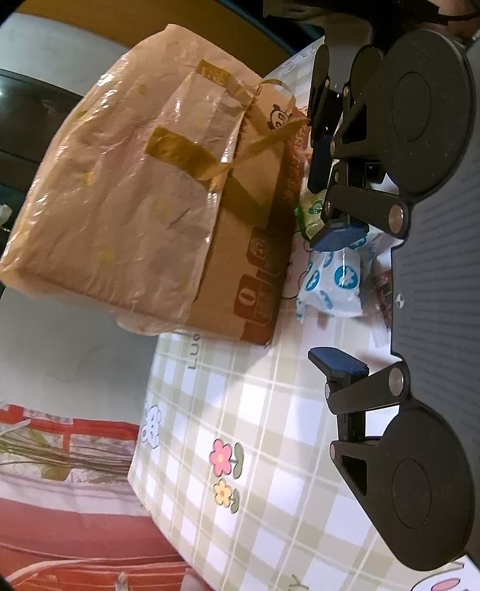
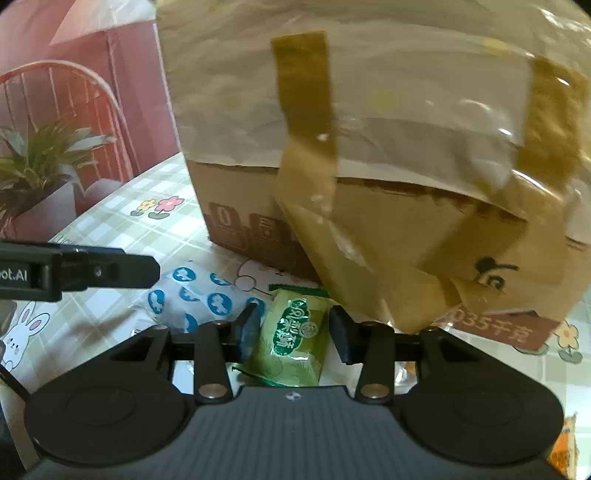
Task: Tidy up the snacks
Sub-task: 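Reach the left tool to the blue-white bar while the right tool reaches the green packet, then close the left tool on the blue-white bar while the right tool grasps the green packet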
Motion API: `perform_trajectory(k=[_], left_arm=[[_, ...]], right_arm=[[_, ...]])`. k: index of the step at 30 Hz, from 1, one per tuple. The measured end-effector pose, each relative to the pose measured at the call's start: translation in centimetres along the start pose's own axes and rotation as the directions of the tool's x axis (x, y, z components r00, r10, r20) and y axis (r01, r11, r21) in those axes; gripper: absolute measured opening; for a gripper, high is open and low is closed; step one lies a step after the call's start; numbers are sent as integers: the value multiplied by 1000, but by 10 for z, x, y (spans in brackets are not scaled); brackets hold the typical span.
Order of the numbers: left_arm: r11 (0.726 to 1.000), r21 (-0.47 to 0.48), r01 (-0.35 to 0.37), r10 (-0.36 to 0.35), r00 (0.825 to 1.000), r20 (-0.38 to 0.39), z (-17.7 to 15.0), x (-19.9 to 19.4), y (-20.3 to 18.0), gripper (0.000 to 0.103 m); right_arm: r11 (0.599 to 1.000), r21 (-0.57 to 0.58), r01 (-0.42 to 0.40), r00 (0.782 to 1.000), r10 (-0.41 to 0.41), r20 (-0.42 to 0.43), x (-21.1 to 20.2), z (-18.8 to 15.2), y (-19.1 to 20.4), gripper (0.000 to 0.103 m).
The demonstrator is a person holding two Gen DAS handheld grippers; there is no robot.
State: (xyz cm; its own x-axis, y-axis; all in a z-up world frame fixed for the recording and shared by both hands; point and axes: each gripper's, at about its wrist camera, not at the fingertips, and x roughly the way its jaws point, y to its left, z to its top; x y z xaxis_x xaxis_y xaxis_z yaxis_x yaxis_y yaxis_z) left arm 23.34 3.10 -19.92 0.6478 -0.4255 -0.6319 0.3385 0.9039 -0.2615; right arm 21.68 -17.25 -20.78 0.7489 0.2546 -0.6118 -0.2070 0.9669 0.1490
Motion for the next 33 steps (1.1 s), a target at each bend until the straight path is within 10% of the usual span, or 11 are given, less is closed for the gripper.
perform_trajectory(k=[13, 33], left_arm=[[1000, -27, 10, -12, 998, -64, -7, 38, -14, 60], [994, -96, -52, 63, 991, 117, -30, -22, -15, 49]], right_arm=[[1000, -9, -9, 1000, 9, 27, -4, -14, -8, 45], [999, -15, -30, 999, 31, 33, -5, -16, -8, 43]])
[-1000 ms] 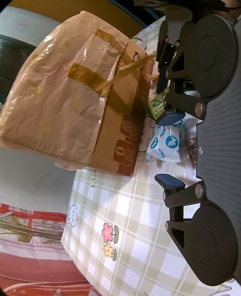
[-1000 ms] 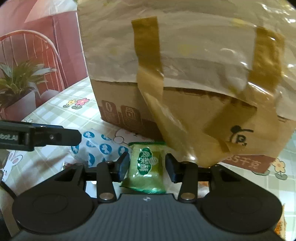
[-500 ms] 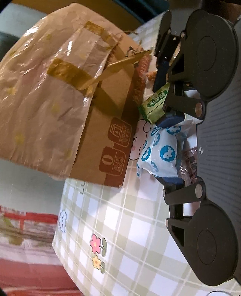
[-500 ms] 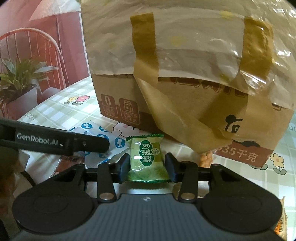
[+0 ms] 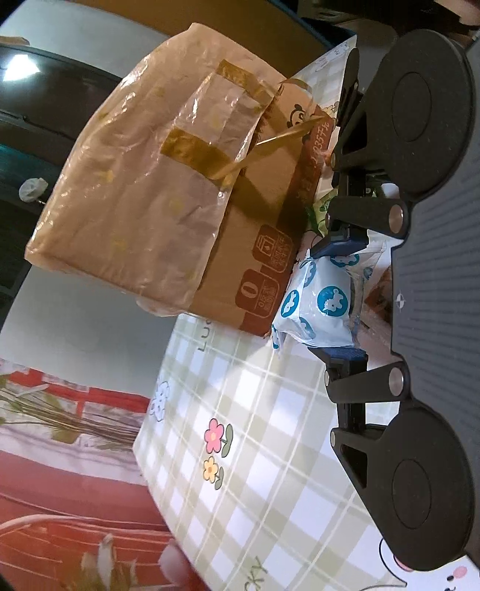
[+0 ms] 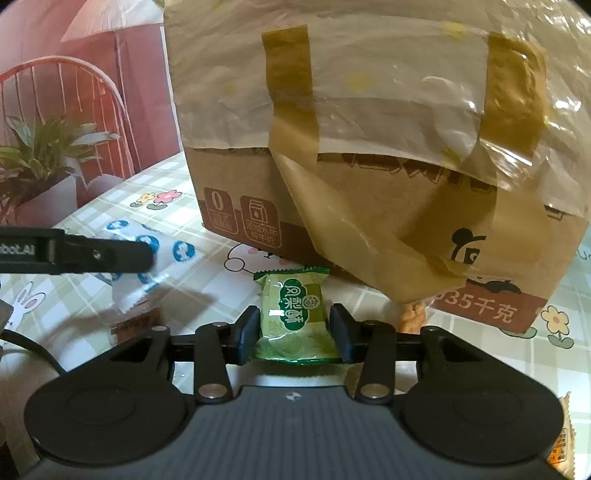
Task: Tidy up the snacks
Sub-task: 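Close the left tool on the blue-white bar while the right tool grasps the green packet, then carry both snacks over the box and open both tools to drop them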
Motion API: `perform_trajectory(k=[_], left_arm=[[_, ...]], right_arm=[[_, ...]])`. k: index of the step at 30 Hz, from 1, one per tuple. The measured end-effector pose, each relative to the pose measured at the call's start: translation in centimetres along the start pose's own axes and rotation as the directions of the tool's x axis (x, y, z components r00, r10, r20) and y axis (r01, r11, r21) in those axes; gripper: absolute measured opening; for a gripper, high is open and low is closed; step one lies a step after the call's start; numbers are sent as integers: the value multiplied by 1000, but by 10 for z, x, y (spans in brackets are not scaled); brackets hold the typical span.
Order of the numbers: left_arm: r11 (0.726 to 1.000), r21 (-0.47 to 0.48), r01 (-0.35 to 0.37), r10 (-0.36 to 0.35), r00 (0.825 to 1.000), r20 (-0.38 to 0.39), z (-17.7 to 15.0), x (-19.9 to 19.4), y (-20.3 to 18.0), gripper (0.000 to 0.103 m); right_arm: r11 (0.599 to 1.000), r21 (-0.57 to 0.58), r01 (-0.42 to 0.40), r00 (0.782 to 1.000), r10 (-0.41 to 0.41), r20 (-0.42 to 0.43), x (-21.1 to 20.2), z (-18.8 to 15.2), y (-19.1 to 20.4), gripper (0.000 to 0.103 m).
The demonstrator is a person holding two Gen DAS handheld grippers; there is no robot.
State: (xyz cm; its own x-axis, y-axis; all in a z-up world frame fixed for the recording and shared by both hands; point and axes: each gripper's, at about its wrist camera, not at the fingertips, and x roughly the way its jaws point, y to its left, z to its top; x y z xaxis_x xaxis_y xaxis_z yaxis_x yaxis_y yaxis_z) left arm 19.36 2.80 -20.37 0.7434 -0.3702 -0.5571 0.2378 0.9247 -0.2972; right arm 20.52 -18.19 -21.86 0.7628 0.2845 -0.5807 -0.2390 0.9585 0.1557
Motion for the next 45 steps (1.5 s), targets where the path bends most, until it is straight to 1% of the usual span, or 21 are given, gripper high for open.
perform_trajectory(k=[4, 6, 10, 15, 17, 20, 22, 27, 31, 33, 35, 36, 37, 40, 42, 44, 45], left_arm=[[1000, 10, -17, 17, 1000, 0, 1, -5, 0, 49], [1000, 10, -29, 29, 1000, 4, 3, -7, 2, 49], [999, 18, -51, 50, 998, 27, 6, -15, 2, 49], [997, 43, -66, 63, 995, 83, 22, -33, -2, 49], [996, 59, -64, 57, 992, 116, 33, -41, -5, 49], [995, 85, -53, 38, 985, 170, 53, -52, -14, 49], [993, 108, -47, 24, 978, 208, 69, -58, -23, 49], [985, 171, -1, -50, 954, 297, 113, -67, -52, 49], [979, 202, 36, -102, 940, 326, 142, -61, -80, 49], [974, 221, 47, -120, 937, 328, 154, -53, -95, 49], [970, 236, 55, -130, 939, 317, 162, -40, -105, 49], [969, 240, 58, -132, 944, 303, 168, -31, -111, 49], [969, 239, 63, -133, 948, 289, 172, -23, -113, 49], [969, 235, 77, -131, 966, 223, 182, 9, -122, 49], [966, 249, 68, -114, 978, 176, 186, 31, -126, 49], [966, 251, 64, -100, 986, 133, 190, 48, -128, 50], [965, 254, 70, -101, 989, 111, 191, 55, -126, 50]], right_arm=[[998, 52, -48, 999, 49, -9, -5, 0, -6, 41], [996, 50, -68, 998, 69, -13, -10, -1, -4, 41], [996, -48, -80, 997, 81, 20, -23, 0, 10, 41], [981, -167, -94, 985, 116, 128, -50, 9, 29, 41], [978, -191, -87, 977, 122, 178, -62, 17, 32, 41], [980, -181, -78, 960, 123, 253, -77, 31, 28, 41], [983, -174, -61, 945, 113, 308, -89, 43, 23, 41], [991, -133, -24, 900, 79, 429, -115, 80, 5, 41], [994, -105, 8, 882, 43, 470, -125, 107, -13, 41], [997, -81, -4, 876, 42, 480, -126, 122, -25, 41], [998, -70, 8, 879, 27, 475, -123, 136, -34, 41], [998, -68, 19, 887, 14, 461, -117, 144, -39, 41], [997, -61, 37, 895, -6, 446, -112, 151, -43, 41], [998, -24, 65, 930, -52, 364, -92, 168, -61, 41], [996, -4, 87, 948, -82, 309, -81, 173, -71, 41], [992, 16, 126, 956, -125, 264, -73, 173, -75, 42], [990, 25, 140, 957, -142, 253, -72, 171, -77, 44]])
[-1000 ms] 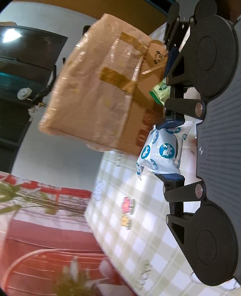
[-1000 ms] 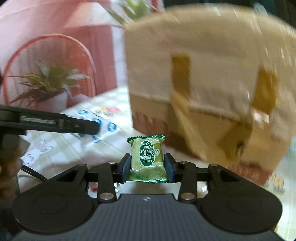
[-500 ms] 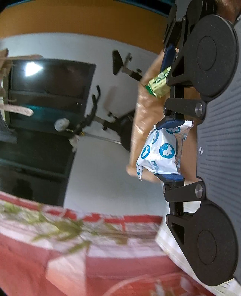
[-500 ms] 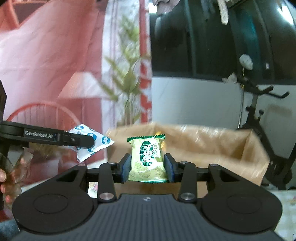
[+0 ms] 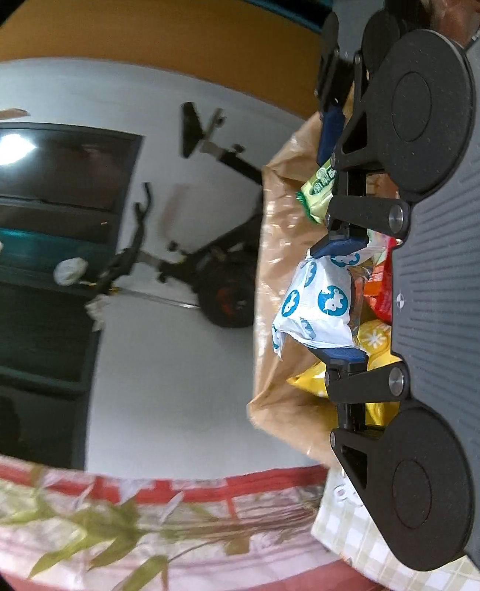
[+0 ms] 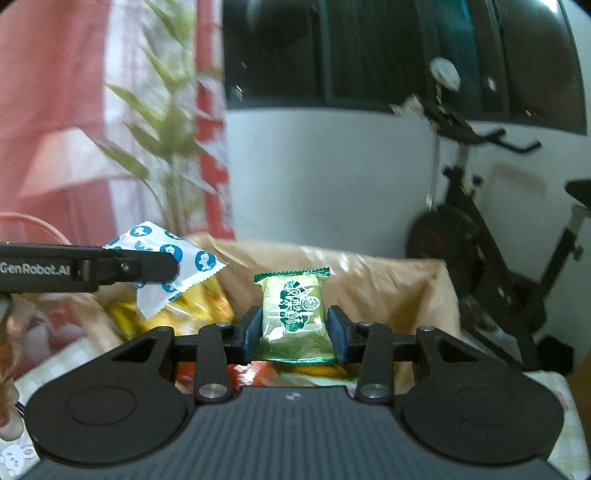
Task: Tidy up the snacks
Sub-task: 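Carry both snacks over the box and open both tools to drop them, then reach the left tool to the small red sauce packet while the right tool reaches the orange snack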
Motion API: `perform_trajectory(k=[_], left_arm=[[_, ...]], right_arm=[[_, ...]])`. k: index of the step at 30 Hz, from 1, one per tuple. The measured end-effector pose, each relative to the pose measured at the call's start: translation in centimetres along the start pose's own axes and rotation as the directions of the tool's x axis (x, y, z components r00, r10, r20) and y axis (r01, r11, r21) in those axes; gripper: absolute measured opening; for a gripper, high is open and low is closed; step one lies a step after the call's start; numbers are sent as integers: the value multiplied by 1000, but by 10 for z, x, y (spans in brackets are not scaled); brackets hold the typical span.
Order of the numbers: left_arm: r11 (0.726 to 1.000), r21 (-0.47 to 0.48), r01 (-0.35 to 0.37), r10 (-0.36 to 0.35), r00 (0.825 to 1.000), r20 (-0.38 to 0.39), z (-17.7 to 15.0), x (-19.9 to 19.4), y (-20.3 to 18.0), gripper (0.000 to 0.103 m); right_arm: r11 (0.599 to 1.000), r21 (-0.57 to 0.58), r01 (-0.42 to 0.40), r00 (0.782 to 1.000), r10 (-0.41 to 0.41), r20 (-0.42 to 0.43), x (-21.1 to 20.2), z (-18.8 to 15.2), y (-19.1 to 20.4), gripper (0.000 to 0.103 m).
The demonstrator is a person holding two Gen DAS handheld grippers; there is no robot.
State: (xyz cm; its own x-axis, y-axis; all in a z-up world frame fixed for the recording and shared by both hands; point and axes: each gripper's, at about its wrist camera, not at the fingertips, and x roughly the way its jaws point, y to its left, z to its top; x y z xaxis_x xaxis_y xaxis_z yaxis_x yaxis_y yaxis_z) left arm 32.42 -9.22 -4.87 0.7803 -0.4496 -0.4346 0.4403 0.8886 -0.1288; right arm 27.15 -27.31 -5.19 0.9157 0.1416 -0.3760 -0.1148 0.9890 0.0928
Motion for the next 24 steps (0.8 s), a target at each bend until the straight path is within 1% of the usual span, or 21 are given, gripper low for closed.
perform_trajectory(k=[1, 2, 3, 4, 5, 7, 11, 12, 14, 16, 20, 22, 24], left_arm=[[1000, 4, 3, -3, 1000, -13, 0, 5, 2, 50], [1000, 11, -2, 2, 1000, -14, 0, 7, 1, 57], [1000, 16, -14, 14, 1000, -9, 0, 6, 3, 70], [999, 19, -26, 26, 1000, 3, 0, 4, 4, 73], [999, 19, -28, 28, 999, 18, 0, 1, 6, 74], [1000, 18, -18, 17, 999, 28, -2, -8, 9, 73], [999, 24, -24, 22, 999, 46, -9, -39, 12, 73], [1000, 17, -23, 22, 999, 44, -11, -46, 14, 73], [1000, 1, -25, 25, 998, 49, -16, -60, 18, 73], [999, -28, -33, 34, 998, 55, -25, -75, 25, 73], [994, -90, -56, 60, 998, 37, -46, -99, 40, 73], [988, -130, -81, 83, 996, 10, -62, -106, 48, 72], [981, -168, -96, 92, 995, -31, -79, -110, 55, 71]], right_arm=[[1000, 8, 8, 1000, -8, -5, 1, -1, -2, 44], [1000, 17, 7, 1000, -7, 2, 0, -2, -3, 44], [1000, 26, 4, 1000, -4, 12, -2, -4, -4, 47], [1000, 30, 3, 1000, -3, 15, -4, -5, -5, 51], [999, 33, 5, 1000, -6, 20, -7, -6, -6, 57], [999, 40, -11, 999, 9, 41, -16, -8, -6, 57], [996, 60, -64, 993, 57, 104, -41, -11, -2, 57], [994, 79, -75, 989, 64, 132, -50, -14, -1, 57], [989, 98, -114, 982, 97, 160, -63, -19, 2, 58], [988, 84, -128, 978, 112, 178, -76, -26, 10, 57], [985, 46, -169, 972, 159, 174, -90, -43, 26, 58], [980, 43, -195, 970, 186, 160, -93, -54, 33, 58], [976, 38, -214, 968, 207, 140, -93, -66, 40, 57]])
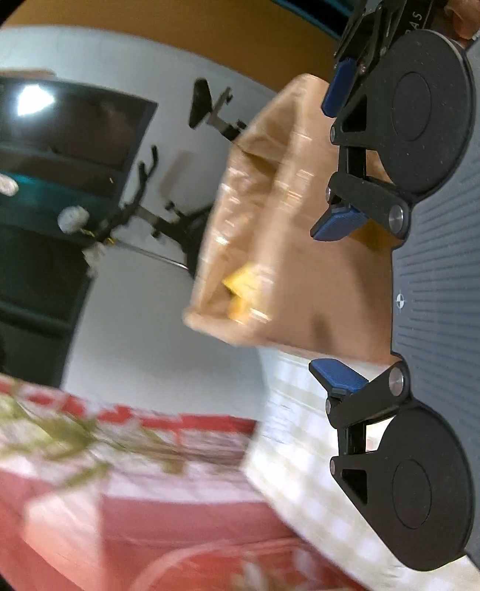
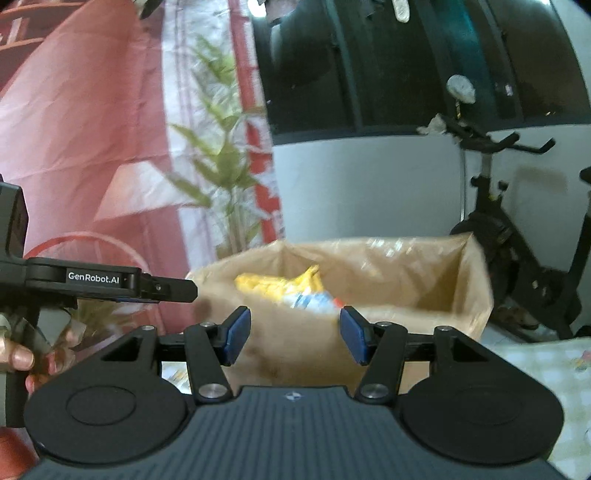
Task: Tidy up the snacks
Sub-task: 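Reach the left tool to the small red sauce packet while the right tool reaches the orange snack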
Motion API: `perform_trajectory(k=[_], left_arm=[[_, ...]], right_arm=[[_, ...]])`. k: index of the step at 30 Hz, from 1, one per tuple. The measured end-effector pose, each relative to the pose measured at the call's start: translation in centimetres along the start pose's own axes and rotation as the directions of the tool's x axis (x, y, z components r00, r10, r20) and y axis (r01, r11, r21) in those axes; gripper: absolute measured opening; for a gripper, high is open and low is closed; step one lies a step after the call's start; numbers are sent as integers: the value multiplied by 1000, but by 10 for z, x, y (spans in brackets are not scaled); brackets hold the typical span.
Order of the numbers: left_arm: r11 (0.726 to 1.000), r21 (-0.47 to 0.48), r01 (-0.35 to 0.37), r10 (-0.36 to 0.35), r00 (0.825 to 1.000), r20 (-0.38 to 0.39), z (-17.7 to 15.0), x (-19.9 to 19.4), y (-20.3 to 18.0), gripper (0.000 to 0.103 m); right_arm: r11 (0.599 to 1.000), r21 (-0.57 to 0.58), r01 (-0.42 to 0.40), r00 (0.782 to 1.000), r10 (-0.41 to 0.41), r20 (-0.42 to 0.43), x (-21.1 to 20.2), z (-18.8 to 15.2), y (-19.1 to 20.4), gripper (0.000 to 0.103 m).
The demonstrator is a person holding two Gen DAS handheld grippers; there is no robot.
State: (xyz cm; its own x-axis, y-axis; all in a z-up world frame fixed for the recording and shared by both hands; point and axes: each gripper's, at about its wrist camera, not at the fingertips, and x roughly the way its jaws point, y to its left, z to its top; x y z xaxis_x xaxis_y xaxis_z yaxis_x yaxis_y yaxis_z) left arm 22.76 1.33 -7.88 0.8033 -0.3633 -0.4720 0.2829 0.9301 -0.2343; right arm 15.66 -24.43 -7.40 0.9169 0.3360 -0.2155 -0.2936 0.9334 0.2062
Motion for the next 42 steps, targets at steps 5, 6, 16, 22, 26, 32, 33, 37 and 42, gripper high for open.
perform_trajectory(k=[5, 6, 16, 22, 26, 32, 33, 37, 42], left_arm=[[996, -87, -25, 13, 992, -128, -43, 6, 19, 67], [994, -101, -34, 18, 988, -155, -51, 8, 21, 65], [959, -239, -150, 46, 918, -394, -114, 38, 41, 59], [973, -183, -138, 57, 918, -391, -122, 43, 31, 60], [990, -66, -124, 91, 923, -373, -126, 50, 12, 61], [991, 91, -96, 120, 937, -329, -131, 57, -10, 61], [989, 111, -94, 125, 939, -320, -132, 58, -12, 61], [981, 170, -92, 139, 947, -291, -136, 57, -18, 61], [974, 218, -69, 121, 964, -237, -142, 54, -22, 42]], right_arm=[[999, 3, -47, 997, 47, -67, 7, -26, 12, 57], [998, 7, -63, 994, 64, -87, 9, -31, 15, 57], [996, 36, -81, 967, 88, -240, 34, -73, 15, 56], [998, 55, -27, 944, 44, -327, 44, -94, 2, 56], [998, 63, 12, 936, 11, -352, 46, -102, -7, 56], [997, 49, 51, 931, -30, -364, 46, -107, -15, 56], [997, 50, 59, 930, -36, -367, 46, -108, -16, 56], [994, 58, 90, 925, -62, -375, 45, -112, -23, 56], [989, 66, 135, 928, -103, -359, 47, -109, -30, 52]])
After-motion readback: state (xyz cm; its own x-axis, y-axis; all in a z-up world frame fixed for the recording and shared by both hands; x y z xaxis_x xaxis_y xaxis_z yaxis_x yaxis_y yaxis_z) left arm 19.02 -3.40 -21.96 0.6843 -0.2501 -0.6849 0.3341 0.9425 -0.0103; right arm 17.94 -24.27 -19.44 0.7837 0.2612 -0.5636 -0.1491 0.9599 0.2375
